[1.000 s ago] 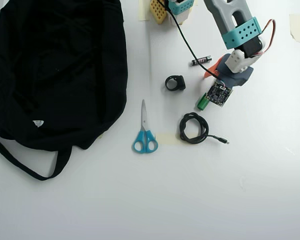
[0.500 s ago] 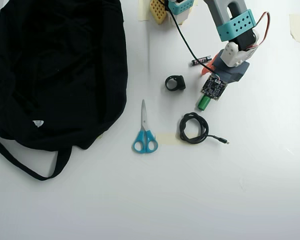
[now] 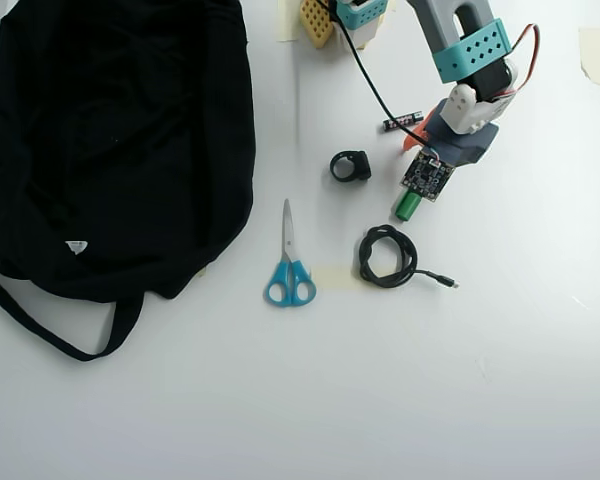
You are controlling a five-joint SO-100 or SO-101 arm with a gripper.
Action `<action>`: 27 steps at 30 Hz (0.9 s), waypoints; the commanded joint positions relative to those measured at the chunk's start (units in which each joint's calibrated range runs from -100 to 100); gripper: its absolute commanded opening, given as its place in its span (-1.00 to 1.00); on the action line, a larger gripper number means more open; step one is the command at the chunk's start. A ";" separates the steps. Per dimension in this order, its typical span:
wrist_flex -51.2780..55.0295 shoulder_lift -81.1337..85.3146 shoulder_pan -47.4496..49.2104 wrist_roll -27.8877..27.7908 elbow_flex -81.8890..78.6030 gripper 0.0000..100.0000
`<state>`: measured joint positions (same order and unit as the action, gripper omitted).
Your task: Put the green marker into the black bag
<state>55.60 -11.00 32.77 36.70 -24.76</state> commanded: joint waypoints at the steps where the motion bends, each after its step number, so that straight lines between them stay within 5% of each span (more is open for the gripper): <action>1: -1.00 -0.70 0.81 -0.26 -0.30 -0.49; 27: -0.74 -1.61 1.34 -0.10 -0.30 -0.96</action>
<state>55.43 -12.08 33.65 36.65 -24.69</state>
